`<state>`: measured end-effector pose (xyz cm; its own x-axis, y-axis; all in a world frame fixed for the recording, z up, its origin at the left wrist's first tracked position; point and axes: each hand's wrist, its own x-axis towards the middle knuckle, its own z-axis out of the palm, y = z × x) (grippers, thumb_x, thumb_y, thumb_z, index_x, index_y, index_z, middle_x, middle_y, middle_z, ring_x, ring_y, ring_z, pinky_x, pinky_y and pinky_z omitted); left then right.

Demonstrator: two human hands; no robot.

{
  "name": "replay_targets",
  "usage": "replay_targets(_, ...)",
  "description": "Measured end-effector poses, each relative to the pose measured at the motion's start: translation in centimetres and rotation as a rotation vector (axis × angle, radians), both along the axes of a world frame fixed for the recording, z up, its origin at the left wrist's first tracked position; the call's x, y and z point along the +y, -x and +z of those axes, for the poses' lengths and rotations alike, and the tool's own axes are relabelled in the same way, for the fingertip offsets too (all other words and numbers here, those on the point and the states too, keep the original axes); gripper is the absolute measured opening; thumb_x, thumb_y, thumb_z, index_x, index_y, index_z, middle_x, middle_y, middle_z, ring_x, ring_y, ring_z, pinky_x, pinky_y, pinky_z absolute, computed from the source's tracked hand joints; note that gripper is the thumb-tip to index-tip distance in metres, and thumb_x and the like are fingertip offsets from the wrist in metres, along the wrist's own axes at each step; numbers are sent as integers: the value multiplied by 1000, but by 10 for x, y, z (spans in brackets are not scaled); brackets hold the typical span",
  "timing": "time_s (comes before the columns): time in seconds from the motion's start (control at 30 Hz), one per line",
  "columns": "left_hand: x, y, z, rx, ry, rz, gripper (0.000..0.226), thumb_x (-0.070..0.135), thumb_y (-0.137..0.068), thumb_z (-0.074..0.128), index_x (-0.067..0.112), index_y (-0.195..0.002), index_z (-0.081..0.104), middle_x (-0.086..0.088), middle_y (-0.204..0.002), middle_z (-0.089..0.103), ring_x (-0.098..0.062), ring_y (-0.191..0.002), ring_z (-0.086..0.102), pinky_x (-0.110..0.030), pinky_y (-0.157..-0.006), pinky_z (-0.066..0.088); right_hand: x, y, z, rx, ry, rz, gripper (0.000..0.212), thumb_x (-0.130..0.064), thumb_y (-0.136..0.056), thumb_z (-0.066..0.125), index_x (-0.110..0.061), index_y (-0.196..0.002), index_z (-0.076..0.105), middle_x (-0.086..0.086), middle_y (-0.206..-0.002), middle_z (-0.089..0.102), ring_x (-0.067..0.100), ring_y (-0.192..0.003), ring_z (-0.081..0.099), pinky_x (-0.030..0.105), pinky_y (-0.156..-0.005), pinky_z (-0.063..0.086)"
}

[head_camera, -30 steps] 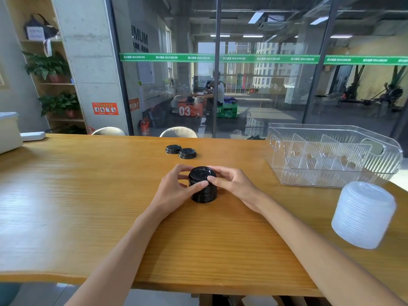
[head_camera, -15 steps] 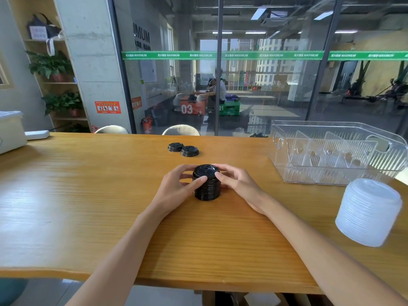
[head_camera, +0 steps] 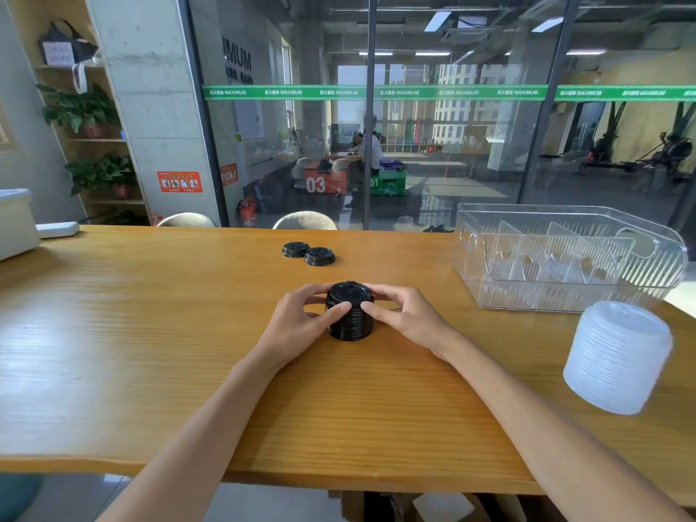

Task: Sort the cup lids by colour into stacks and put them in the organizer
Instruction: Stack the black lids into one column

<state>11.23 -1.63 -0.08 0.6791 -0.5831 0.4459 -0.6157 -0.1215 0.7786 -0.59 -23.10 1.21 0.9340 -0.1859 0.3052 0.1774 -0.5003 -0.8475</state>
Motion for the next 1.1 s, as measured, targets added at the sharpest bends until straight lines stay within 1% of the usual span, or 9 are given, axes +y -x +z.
replay_targets(0.1, 0, -1, 0, 25, 9, -1, 61, 56, -88, 82, 24, -139, 72, 17, -127, 75, 3, -119, 69, -34, -96, 63, 3, 0, -1, -5, 14, -22, 54, -37, -102, 73, -19, -151, 61, -11, -145, 67, -2, -137, 56, 39, -120, 46)
replay_targets(0.2, 0, 0, 2, 42, 5, -12, 63, 59, -86, 82, 24, -137, 73, 19, -126, 76, 4, -117, 69, -27, -99, 59, 8, 1, -4, -9, 29, -49, 54, -43, -103, 70, -23, -153, 59, -15, -146, 65, -1, -137, 56, 41, -118, 48)
replay_targets(0.3, 1, 0, 2, 47, -8, -3, 62, 61, -85, 82, 27, -136, 73, 21, -126, 75, 5, -116, 69, -21, -97, 56, 9, 1, -3, 0, 39, -54, 54, -46, -103, 68, -26, -152, 58, -17, -146, 64, 0, -138, 55, 42, -118, 47)
replay_targets(0.4, 3, -1, 2, 44, -29, 3, 57, 60, -87, 80, 27, -132, 73, 18, -130, 74, 0, -118, 70, -24, -98, 56, 9, 1, -3, 7, 36, -57, 56, -48, -103, 69, -27, -153, 58, -17, -147, 63, 1, -137, 55, 43, -118, 47)
replay_targets(0.53, 3, 0, 3, 36, -45, 2, 52, 58, -89, 80, 26, -129, 72, 15, -131, 74, -3, -120, 70, -30, -101, 58, 8, 2, -4, 17, 61, -52, 58, -53, -102, 67, -29, -154, 56, -18, -147, 63, -1, -136, 55, 42, -117, 48)
replay_targets(0.7, 2, 1, 4, 39, -39, 5, 44, 54, -89, 81, 23, -120, 76, 11, -125, 77, -6, -116, 72, -37, -103, 59, 7, 2, -1, 29, 91, -27, 62, -53, -102, 66, -26, -157, 53, -13, -153, 59, 3, -143, 51, 45, -119, 46)
replay_targets(0.8, 3, 2, 4, 19, -52, 10, 45, 54, -89, 80, 22, -120, 77, 12, -123, 77, -4, -113, 73, -38, -102, 59, 6, 2, 0, 26, 110, -22, 62, -52, -103, 66, -25, -157, 53, -13, -152, 60, 1, -141, 53, 44, -117, 48)
replay_targets(0.93, 3, 3, 2, 5, -57, 18, 43, 55, -90, 80, 23, -119, 75, 12, -123, 77, -1, -111, 73, -35, -101, 60, 5, 2, -1, 22, 106, -19, 59, -47, -104, 67, -23, -156, 54, -12, -150, 62, 2, -140, 54, 44, -117, 48)
replay_targets(1.1, 3, 3, -1, -27, -94, 34, 52, 62, -90, 76, 25, -125, 69, 16, -124, 75, 7, -111, 70, -30, -99, 60, 7, 3, -3, 32, 51, -22, 58, -49, -103, 67, -27, -155, 55, -15, -149, 62, 1, -138, 54, 42, -119, 46)
